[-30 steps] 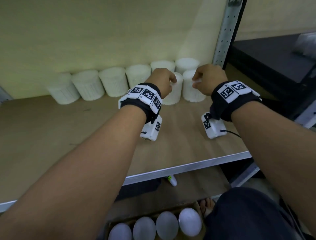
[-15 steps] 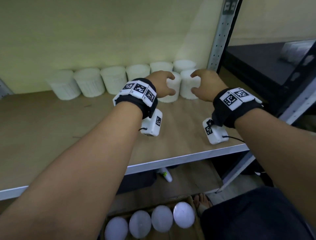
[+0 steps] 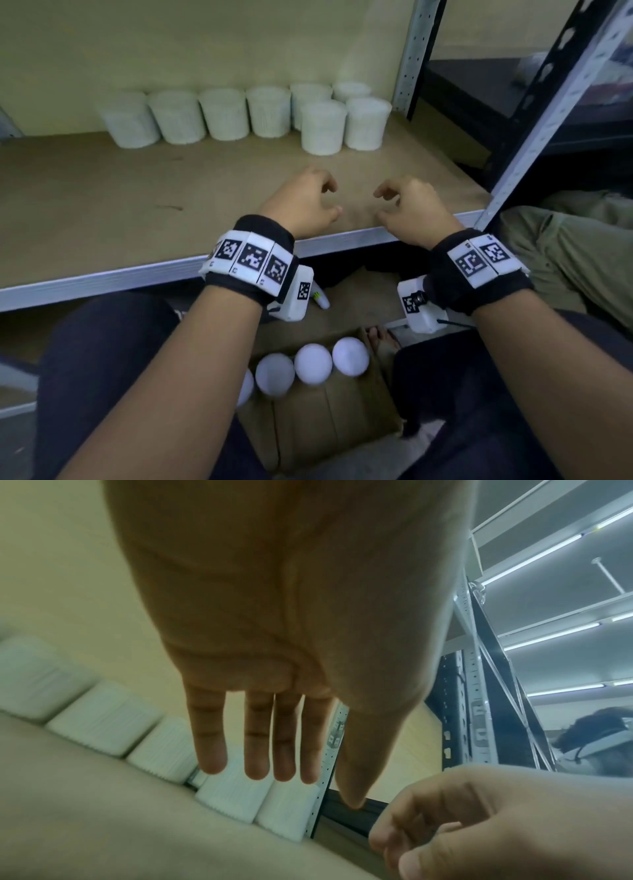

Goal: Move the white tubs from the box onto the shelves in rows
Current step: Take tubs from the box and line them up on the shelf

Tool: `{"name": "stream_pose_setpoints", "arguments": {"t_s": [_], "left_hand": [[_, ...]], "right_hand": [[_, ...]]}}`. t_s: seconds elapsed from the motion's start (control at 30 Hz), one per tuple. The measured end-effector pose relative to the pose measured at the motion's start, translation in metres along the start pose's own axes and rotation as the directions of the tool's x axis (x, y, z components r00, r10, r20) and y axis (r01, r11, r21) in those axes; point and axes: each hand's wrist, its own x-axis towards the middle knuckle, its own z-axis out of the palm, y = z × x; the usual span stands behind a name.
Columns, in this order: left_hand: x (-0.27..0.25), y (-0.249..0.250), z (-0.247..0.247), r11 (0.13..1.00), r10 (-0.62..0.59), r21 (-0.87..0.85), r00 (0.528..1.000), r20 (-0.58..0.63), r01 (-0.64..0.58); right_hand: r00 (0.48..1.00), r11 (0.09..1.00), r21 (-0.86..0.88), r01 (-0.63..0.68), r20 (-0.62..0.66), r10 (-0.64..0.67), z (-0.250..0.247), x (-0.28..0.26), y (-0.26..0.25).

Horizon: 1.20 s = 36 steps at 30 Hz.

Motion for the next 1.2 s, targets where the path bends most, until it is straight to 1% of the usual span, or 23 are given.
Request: {"name": "stream_pose_setpoints", "arguments": {"t_s": [0.07, 0.13, 0.23, 0.3, 0.4, 0.47, 0.6, 0.73, 0.83, 0.9, 0.97, 1.07, 1.1, 1.17, 1.2], "left_hand": [[-0.02, -0.001, 0.009, 0.999, 0.019, -0.026, 1.0, -0.005, -0.019], [-0.036, -0.004, 0.02, 0.998, 0.029, -0.061, 0.999, 0.014, -0.028], [-0.052, -0.013, 0.043, 0.999, -0.001, -0.046, 0.991, 0.133, 0.008], [-0.057, -0.025, 0.059, 0.999, -0.05, -0.009, 0.971, 0.235, 0.054], [-0.063, -0.046, 0.086, 0.993, -0.117, 0.01, 0.934, 0.337, 0.121], [-0.067, -0.059, 0.107, 0.984, -0.167, 0.015, 0.901, 0.4, 0.176], [-0.068, -0.077, 0.152, 0.967, -0.233, 0.023, 0.844, 0.483, 0.253], [-0.076, -0.094, 0.198, 0.944, -0.311, 0.068, 0.794, 0.523, 0.324], [-0.087, -0.11, 0.23, 0.919, -0.37, 0.11, 0.734, 0.569, 0.378], [-0.093, -0.121, 0.248, 0.909, -0.393, 0.141, 0.696, 0.601, 0.391], [-0.098, -0.129, 0.264, 0.904, -0.41, 0.176, 0.675, 0.614, 0.389], [-0.1, -0.136, 0.285, 0.889, -0.446, 0.209, 0.662, 0.603, 0.408], [-0.1, -0.138, 0.291, 0.886, -0.452, 0.219, 0.658, 0.602, 0.409], [-0.098, -0.143, 0.301, 0.882, -0.463, 0.238, 0.651, 0.601, 0.408], [-0.097, -0.144, 0.304, 0.877, -0.473, 0.25, 0.646, 0.599, 0.41]], "right_hand": [[1.0, 0.999, 0.034, 0.0, -0.014, 0.0, 0.011, -0.019, 0.0], [1.0, 0.996, 0.087, -0.021, -0.004, 0.021, 0.024, -0.036, -0.001], [0.996, 0.991, 0.124, -0.059, 0.078, 0.049, 0.049, -0.054, 0.002], [0.985, 0.989, 0.121, -0.089, 0.157, 0.069, 0.069, -0.061, 0.008], [0.953, 0.987, 0.079, -0.137, 0.284, 0.11, 0.097, -0.067, 0.018], [0.921, 0.988, 0.021, -0.15, 0.368, 0.132, 0.119, -0.069, 0.026], [0.852, 0.98, -0.078, -0.182, 0.485, 0.197, 0.161, -0.072, 0.042], [0.772, 0.963, -0.182, -0.199, 0.576, 0.269, 0.194, -0.078, 0.061], [0.728, 0.947, -0.288, -0.142, 0.618, 0.297, 0.221, -0.084, 0.076], [0.715, 0.921, -0.381, -0.083, 0.62, 0.321, 0.228, -0.089, 0.078], [0.714, 0.9, -0.434, -0.032, 0.62, 0.325, 0.235, -0.093, 0.081], [0.748, 0.904, -0.425, -0.042, 0.586, 0.31, 0.251, -0.094, 0.083], [0.742, 0.908, -0.414, -0.061, 0.59, 0.319, 0.263, -0.093, 0.088], [0.7, 0.917, -0.386, -0.097, 0.629, 0.339, 0.283, -0.092, 0.092], [0.687, 0.919, -0.377, -0.116, 0.637, 0.349, 0.29, -0.091, 0.091]]}}
